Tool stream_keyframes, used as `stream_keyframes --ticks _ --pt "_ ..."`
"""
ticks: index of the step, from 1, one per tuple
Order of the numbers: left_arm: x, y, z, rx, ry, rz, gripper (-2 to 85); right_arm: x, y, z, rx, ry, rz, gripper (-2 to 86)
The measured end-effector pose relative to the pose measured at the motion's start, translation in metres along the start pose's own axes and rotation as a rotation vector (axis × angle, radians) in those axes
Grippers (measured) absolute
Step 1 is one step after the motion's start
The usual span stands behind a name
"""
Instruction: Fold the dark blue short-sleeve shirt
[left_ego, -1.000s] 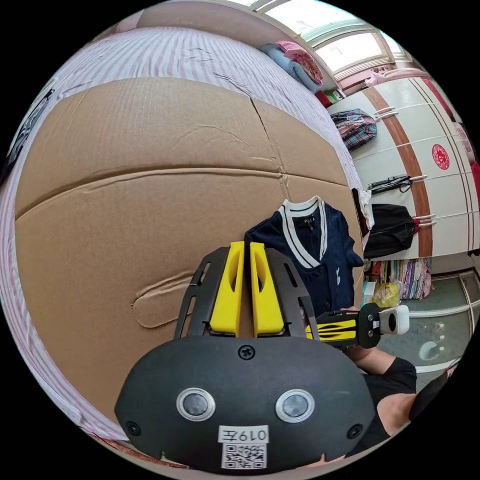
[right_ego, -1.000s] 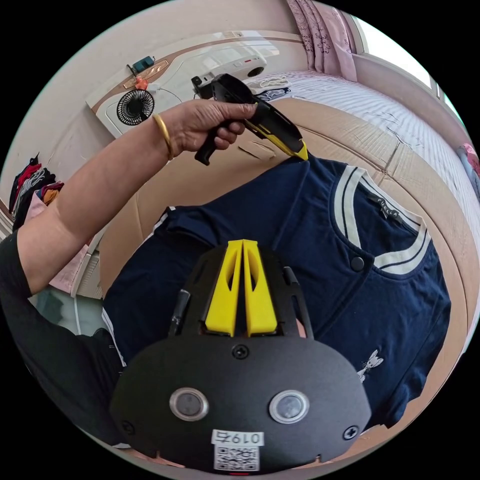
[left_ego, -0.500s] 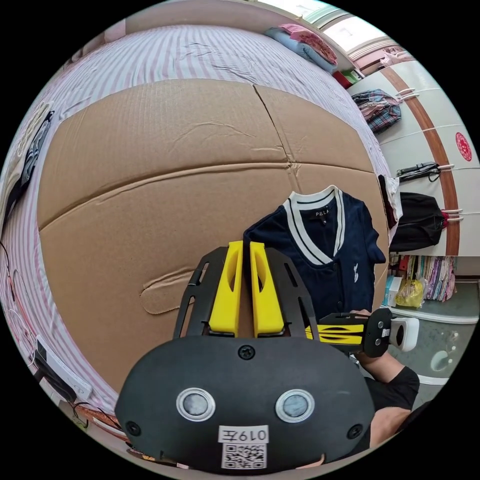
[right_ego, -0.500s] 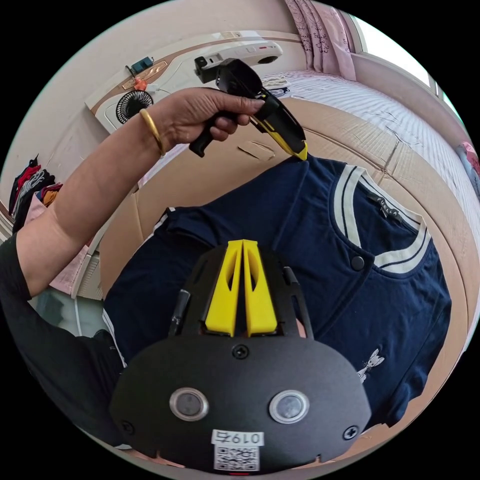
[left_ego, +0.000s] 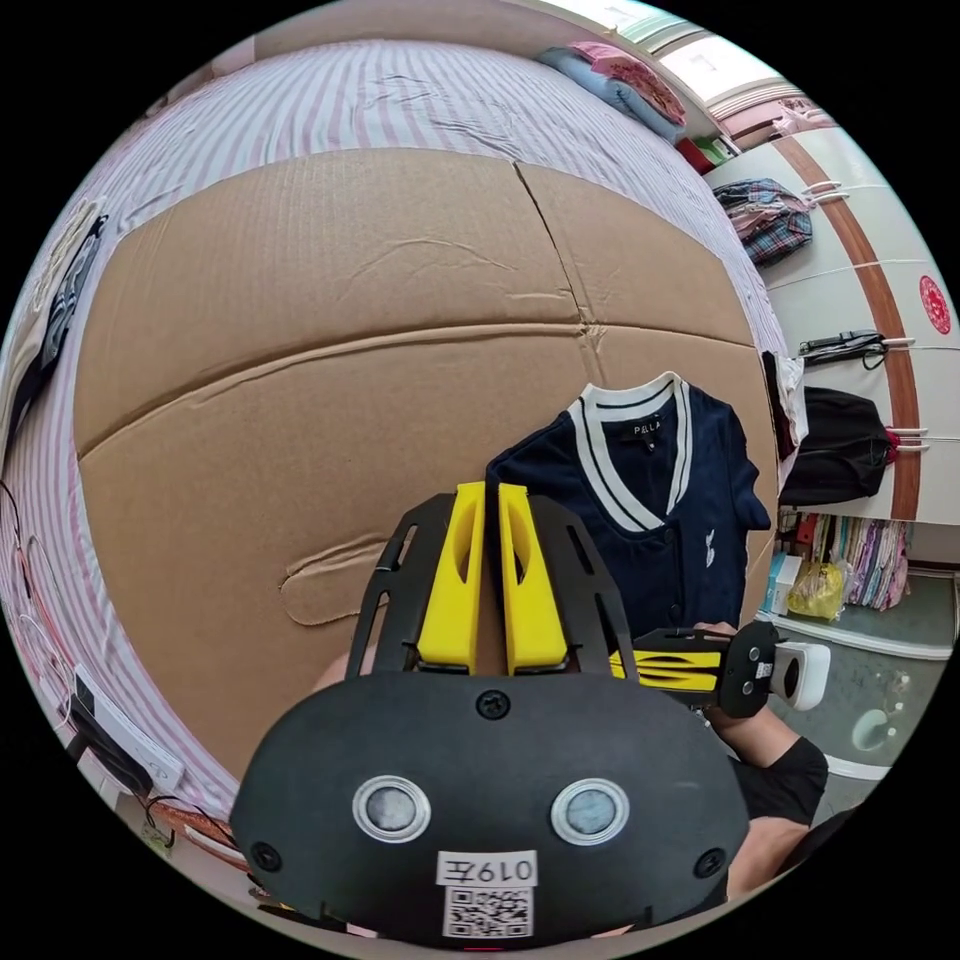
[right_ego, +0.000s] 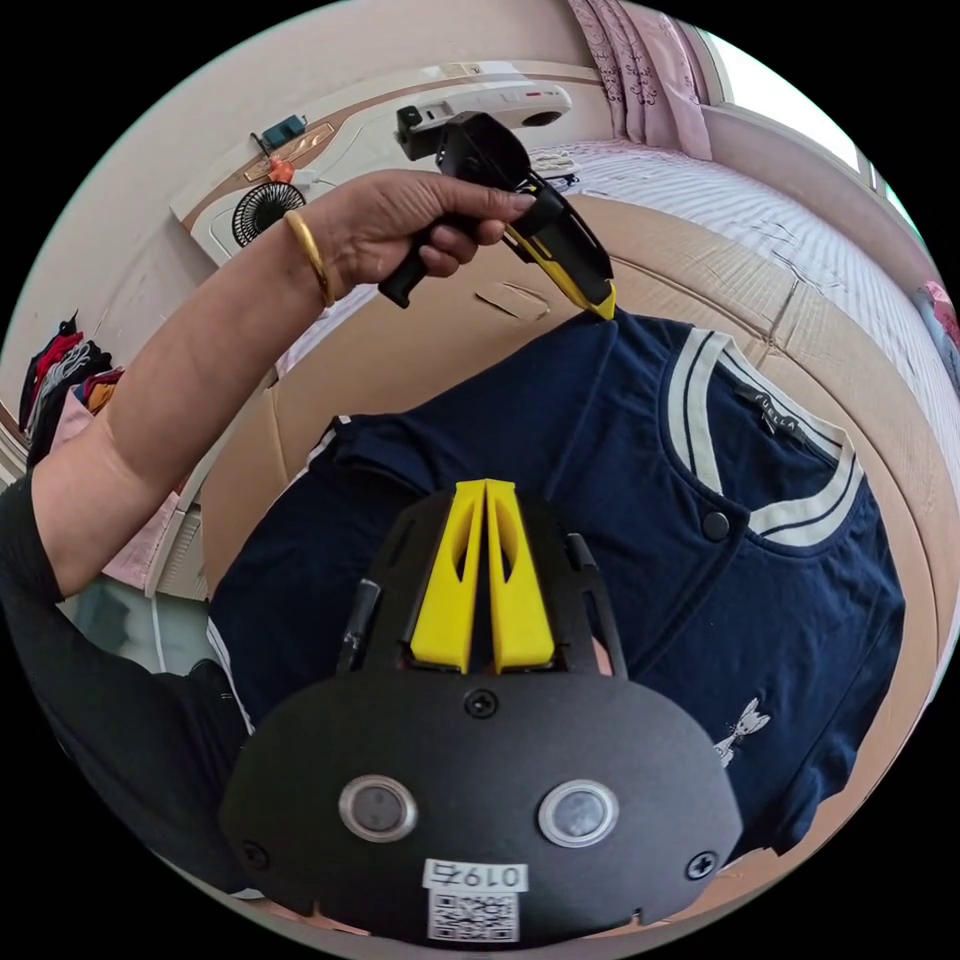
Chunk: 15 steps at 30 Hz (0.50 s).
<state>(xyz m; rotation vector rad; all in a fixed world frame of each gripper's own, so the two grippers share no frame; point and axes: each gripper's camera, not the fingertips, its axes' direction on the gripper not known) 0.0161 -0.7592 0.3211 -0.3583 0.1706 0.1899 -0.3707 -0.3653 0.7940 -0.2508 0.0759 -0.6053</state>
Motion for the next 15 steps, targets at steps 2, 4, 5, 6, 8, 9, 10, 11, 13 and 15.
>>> stream_keyframes --ticks 2,4,5,6,8,9,10,11,13,15 --pt "0.003 0.000 -0.001 -0.001 -0.022 0.018 2.4 0.003 0.000 -0.001 0.000 -0.002 0.002 -0.6" --pt "0.002 0.000 -0.002 -0.001 -0.021 0.022 2.4 0.006 0.001 -0.002 0.000 -0.004 0.004 -0.6" --pt "-0.001 0.000 -0.002 -0.001 -0.010 0.022 2.4 0.008 0.001 -0.003 0.000 -0.005 0.006 -0.6" --pt "-0.005 0.001 -0.003 0.002 0.006 0.019 2.4 0.010 0.001 -0.004 0.000 -0.007 0.007 -0.6" --pt "-0.010 0.003 -0.004 0.007 0.027 0.021 2.4 0.013 0.002 -0.005 0.001 -0.010 0.010 -0.7" --pt "-0.013 0.004 -0.004 0.009 0.036 0.025 2.4 0.015 0.002 -0.006 0.001 -0.012 0.013 -0.7" --pt "-0.014 0.005 -0.004 0.010 0.038 0.027 2.3 0.015 0.003 -0.006 0.001 -0.012 0.013 -0.7" --pt "-0.015 0.005 -0.005 0.008 0.039 0.031 2.3 0.017 0.003 -0.007 0.001 -0.012 0.015 -0.6" --pt "-0.017 0.006 -0.007 0.000 0.033 0.029 2.2 0.019 0.004 -0.008 0.001 -0.011 0.022 -0.6" --pt "-0.019 0.007 -0.011 -0.005 0.005 0.030 2.1 0.022 0.005 -0.010 0.002 -0.009 0.029 -0.6"
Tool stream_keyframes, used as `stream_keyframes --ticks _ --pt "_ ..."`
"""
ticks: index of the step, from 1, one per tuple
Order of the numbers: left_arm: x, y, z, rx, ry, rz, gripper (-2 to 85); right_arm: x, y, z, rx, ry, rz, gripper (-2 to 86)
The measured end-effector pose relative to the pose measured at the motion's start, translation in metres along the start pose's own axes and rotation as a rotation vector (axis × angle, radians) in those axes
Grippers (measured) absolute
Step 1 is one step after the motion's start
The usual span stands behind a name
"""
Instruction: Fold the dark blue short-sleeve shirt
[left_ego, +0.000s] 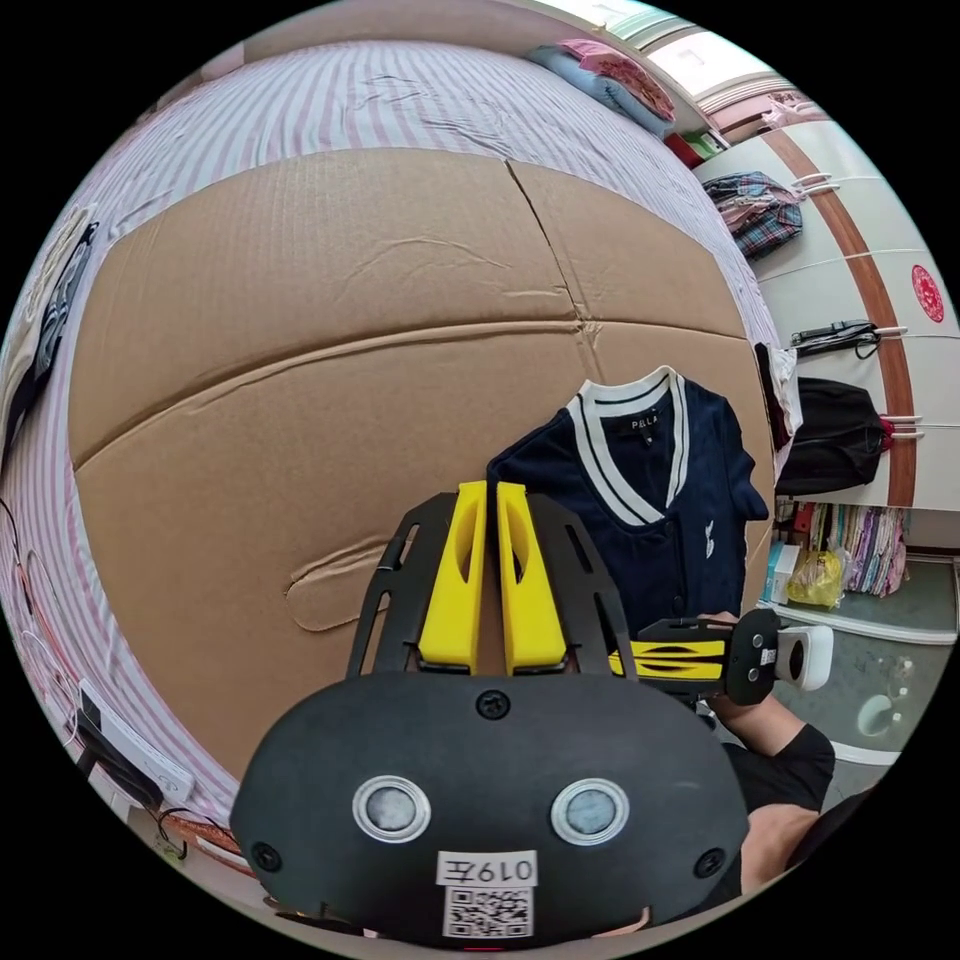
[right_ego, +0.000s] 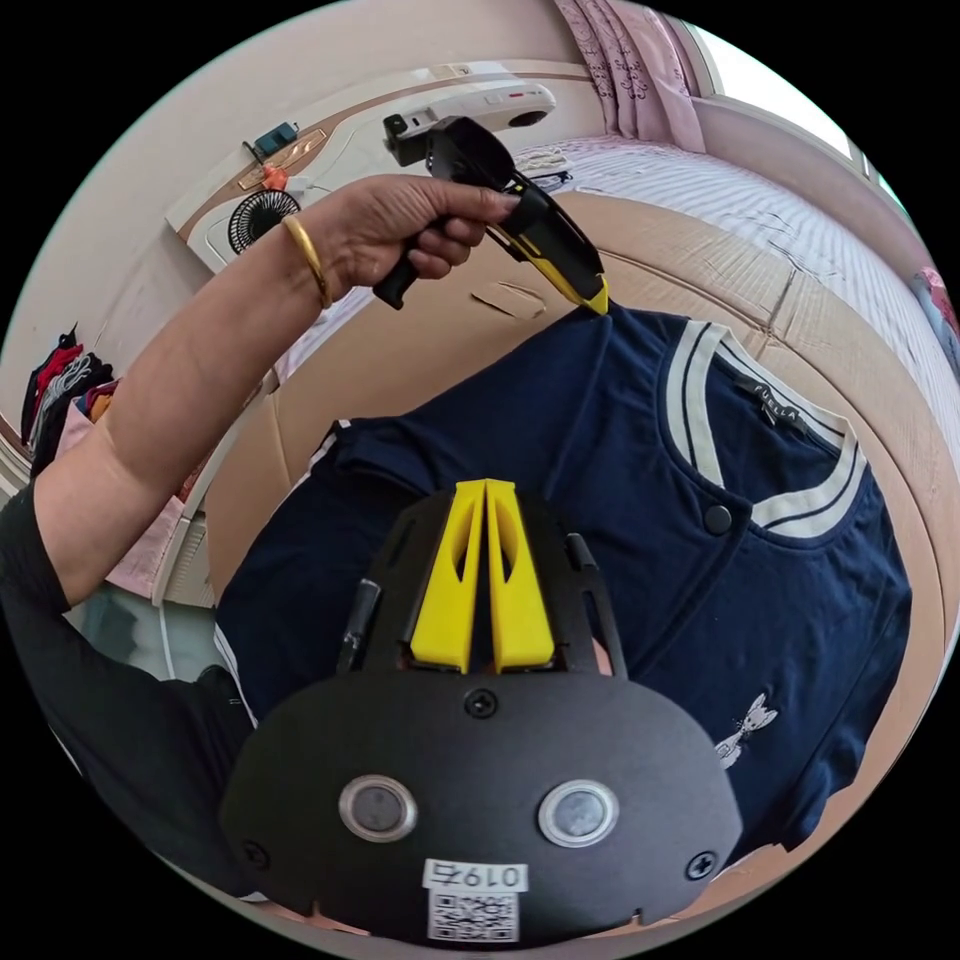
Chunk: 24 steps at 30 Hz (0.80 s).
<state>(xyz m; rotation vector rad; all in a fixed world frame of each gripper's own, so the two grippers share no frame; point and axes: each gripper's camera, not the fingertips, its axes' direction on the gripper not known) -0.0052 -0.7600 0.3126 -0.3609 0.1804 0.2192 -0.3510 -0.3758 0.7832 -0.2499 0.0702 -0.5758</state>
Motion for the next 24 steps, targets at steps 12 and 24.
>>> stream_keyframes --ticks 12,24 --pt "-0.021 0.028 -0.024 0.070 0.155 0.079 1.9 0.003 0.010 -0.023 0.070 -0.039 -0.030 1.3" --pt "-0.055 0.061 -0.023 0.058 0.294 0.031 4.5 0.037 0.033 -0.035 0.113 -0.068 0.086 3.2"
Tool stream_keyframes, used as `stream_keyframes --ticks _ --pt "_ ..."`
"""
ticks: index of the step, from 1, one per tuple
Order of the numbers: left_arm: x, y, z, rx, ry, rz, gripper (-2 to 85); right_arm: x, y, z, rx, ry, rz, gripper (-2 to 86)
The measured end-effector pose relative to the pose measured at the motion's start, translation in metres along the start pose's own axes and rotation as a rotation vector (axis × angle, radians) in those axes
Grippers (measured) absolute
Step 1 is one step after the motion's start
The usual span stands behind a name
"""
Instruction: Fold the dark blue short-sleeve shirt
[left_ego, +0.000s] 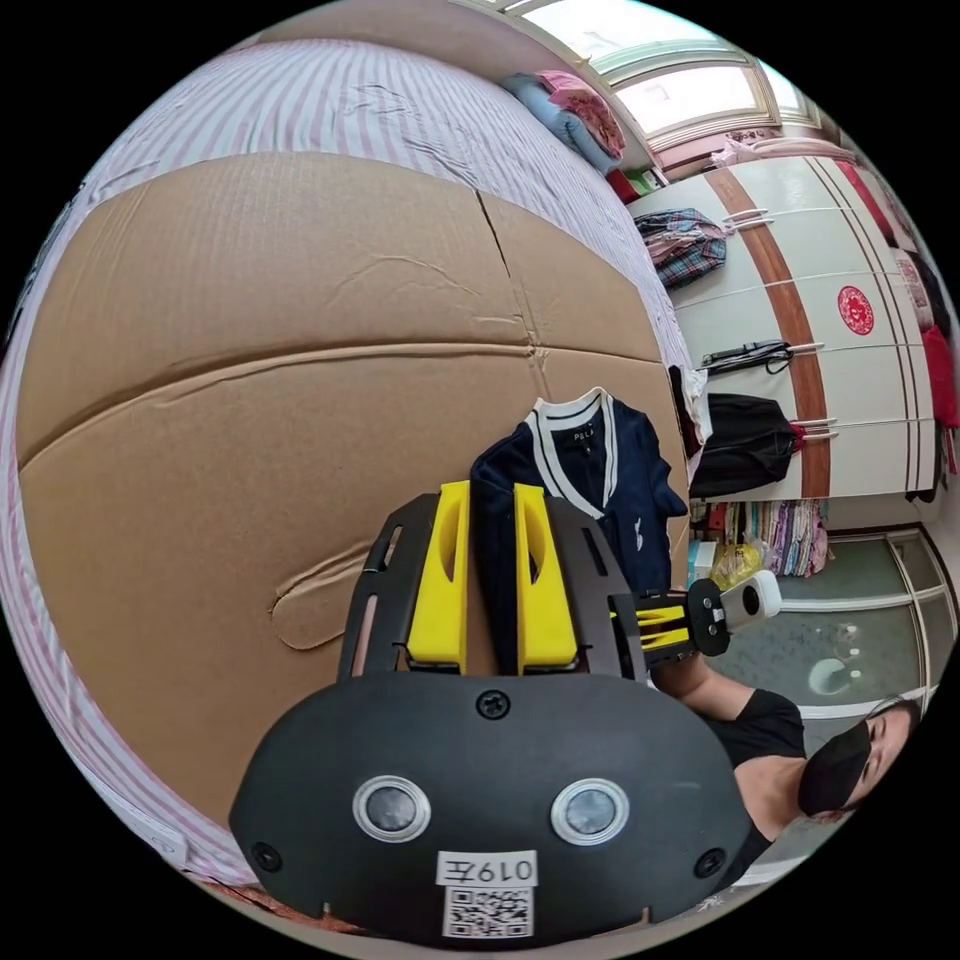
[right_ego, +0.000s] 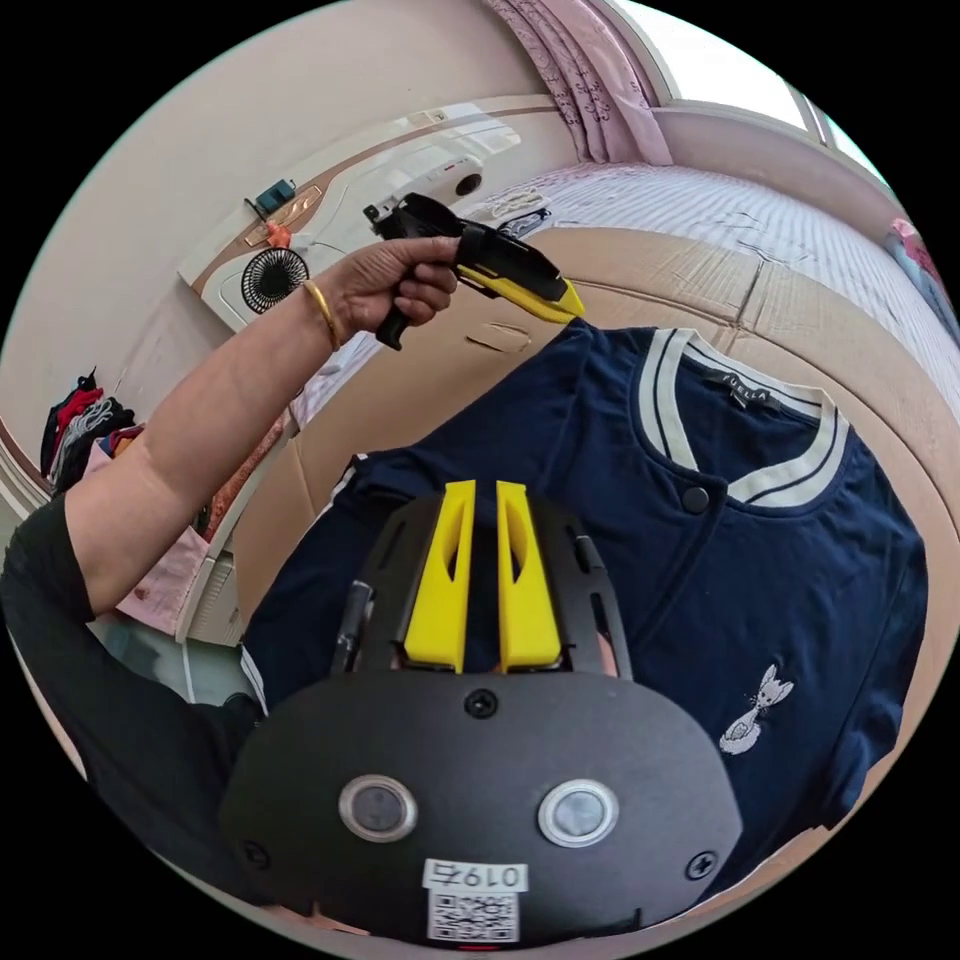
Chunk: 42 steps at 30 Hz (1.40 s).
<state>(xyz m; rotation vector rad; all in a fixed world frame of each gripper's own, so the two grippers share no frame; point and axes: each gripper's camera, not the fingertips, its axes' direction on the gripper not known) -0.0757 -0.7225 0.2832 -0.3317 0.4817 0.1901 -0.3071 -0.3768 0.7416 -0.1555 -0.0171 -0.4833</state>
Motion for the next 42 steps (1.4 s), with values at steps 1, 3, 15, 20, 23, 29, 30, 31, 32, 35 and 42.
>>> stream_keyframes --ticks 1,3,15,20,23,29,30,31,32,35,42 --pt "0.000 0.002 0.001 -0.004 -0.004 -0.001 4.3 0.000 0.001 0.001 -0.006 -0.001 0.001 3.0" --pt "0.001 0.009 0.004 -0.003 -0.048 -0.011 3.3 0.000 0.003 0.011 -0.046 0.027 0.015 1.5" --pt "0.001 0.069 0.007 0.054 0.005 -0.054 1.1 -0.020 0.021 0.018 -0.041 0.071 -0.007 -0.6" --pt "0.008 0.107 -0.009 0.149 0.077 -0.049 0.9 -0.030 0.040 -0.004 0.045 0.065 0.017 -0.7" --pt "0.036 0.142 -0.025 0.218 0.092 0.033 0.9 -0.033 0.054 -0.018 0.090 0.056 0.048 -0.7" --pt "0.119 0.239 0.023 0.102 0.094 0.226 0.6 -0.058 0.066 0.009 0.044 0.030 0.041 -0.7" --pt "0.125 0.261 0.034 0.094 0.092 0.225 0.6 -0.068 0.068 0.015 0.034 0.050 0.030 -0.7" --pt "0.128 0.272 0.038 0.093 0.088 0.224 0.6 -0.072 0.070 0.018 0.028 0.061 0.026 -0.7" --pt "0.134 0.295 0.046 0.094 0.067 0.229 0.6 -0.079 0.073 0.025 0.012 0.088 0.023 -0.7" --pt "0.148 0.351 0.066 0.099 -0.014 0.226 0.7 -0.091 0.082 0.044 -0.037 0.122 0.031 -0.7" --pt "0.224 0.475 0.109 0.187 -0.216 0.284 0.9 -0.174 0.105 0.054 0.041 0.141 -0.077 0.1"
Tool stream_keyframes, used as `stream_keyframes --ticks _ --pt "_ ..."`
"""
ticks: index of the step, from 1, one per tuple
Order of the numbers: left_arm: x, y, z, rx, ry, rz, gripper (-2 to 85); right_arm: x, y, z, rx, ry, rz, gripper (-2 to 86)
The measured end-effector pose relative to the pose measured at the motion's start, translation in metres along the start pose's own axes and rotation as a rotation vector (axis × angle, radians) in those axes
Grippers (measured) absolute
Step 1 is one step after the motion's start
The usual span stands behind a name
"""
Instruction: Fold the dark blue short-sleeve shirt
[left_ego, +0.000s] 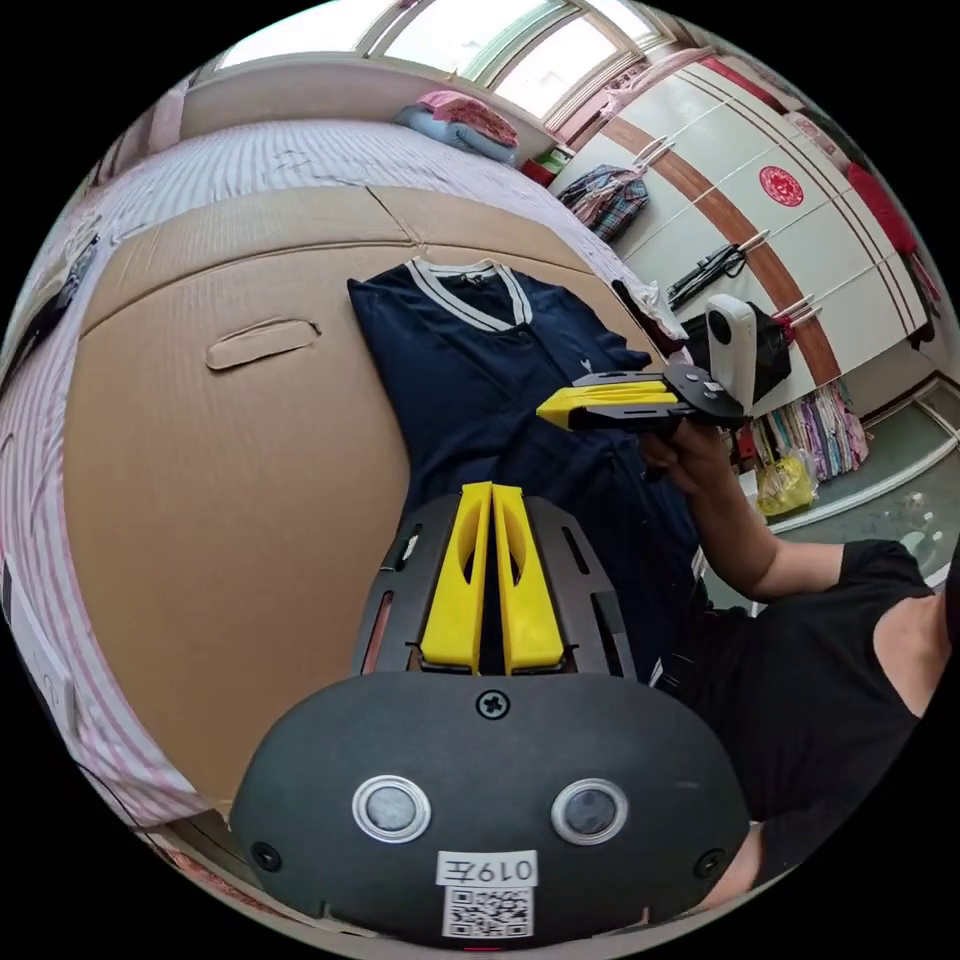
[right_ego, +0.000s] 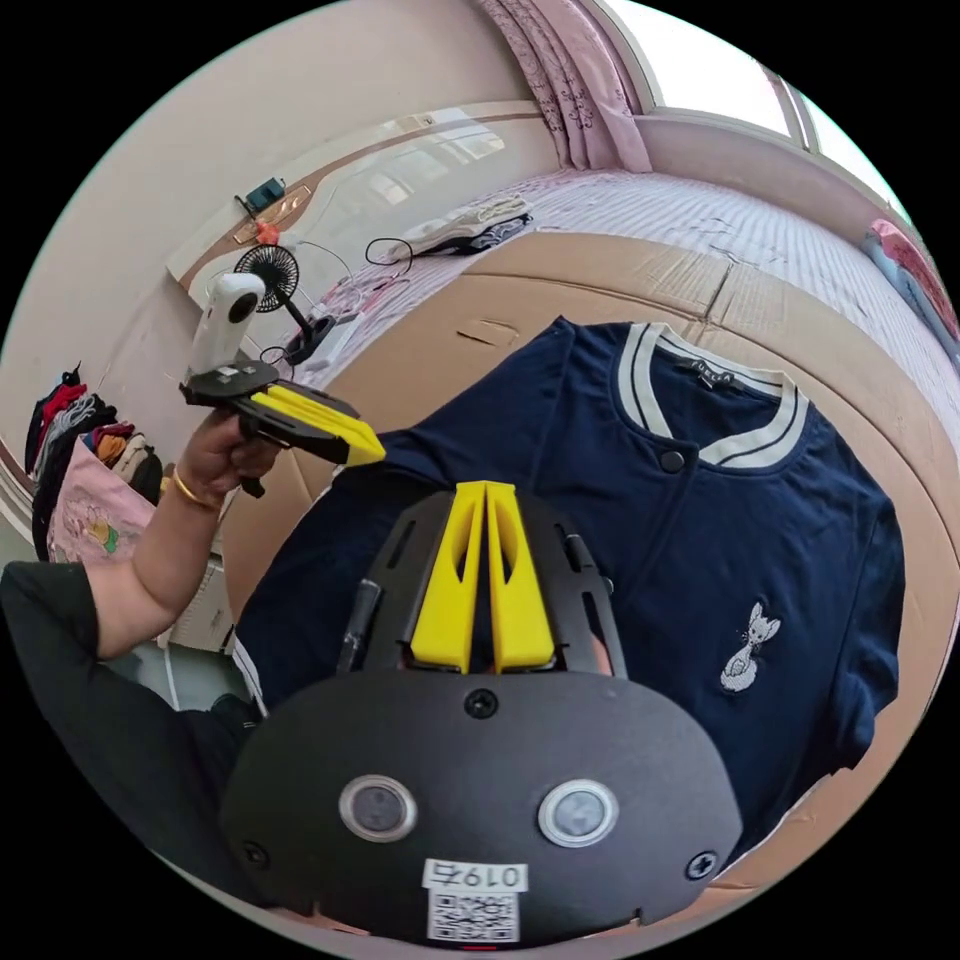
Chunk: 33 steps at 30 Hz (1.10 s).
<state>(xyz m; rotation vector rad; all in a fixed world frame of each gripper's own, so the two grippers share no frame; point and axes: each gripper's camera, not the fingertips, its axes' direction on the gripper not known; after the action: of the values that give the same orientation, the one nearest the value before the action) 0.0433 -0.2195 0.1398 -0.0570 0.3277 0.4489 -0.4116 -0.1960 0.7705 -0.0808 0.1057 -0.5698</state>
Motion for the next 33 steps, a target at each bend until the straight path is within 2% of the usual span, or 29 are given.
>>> stream_keyframes --ticks 1,6,8,10,16,21,33 --pt "0.014 0.007 0.002 0.005 -0.043 0.017 0.9 -0.010 0.002 0.002 0.002 0.019 -0.024 0.3" --pt "0.125 0.055 0.048 -0.045 -0.523 0.151 1.0 -0.098 0.024 0.031 -0.018 0.122 -0.206 5.6" --pt "0.152 0.066 0.058 -0.026 -0.617 0.182 1.0 -0.120 0.031 0.039 -0.018 0.119 -0.235 7.4" --pt "0.171 0.073 0.064 -0.014 -0.638 0.201 1.2 -0.143 0.038 0.045 -0.008 0.126 -0.270 8.1" --pt "0.215 0.095 0.078 -0.005 -0.612 0.264 3.5 -0.233 0.063 0.071 0.009 0.313 -0.486 9.4" --pt "0.247 0.117 0.108 -0.033 -0.751 0.290 5.2 -0.307 0.091 0.103 0.010 0.463 -0.686 8.3" --pt "0.301 0.139 0.158 -0.111 -0.841 0.421 2.2 -0.390 0.122 0.155 -0.040 0.628 -0.874 4.3"
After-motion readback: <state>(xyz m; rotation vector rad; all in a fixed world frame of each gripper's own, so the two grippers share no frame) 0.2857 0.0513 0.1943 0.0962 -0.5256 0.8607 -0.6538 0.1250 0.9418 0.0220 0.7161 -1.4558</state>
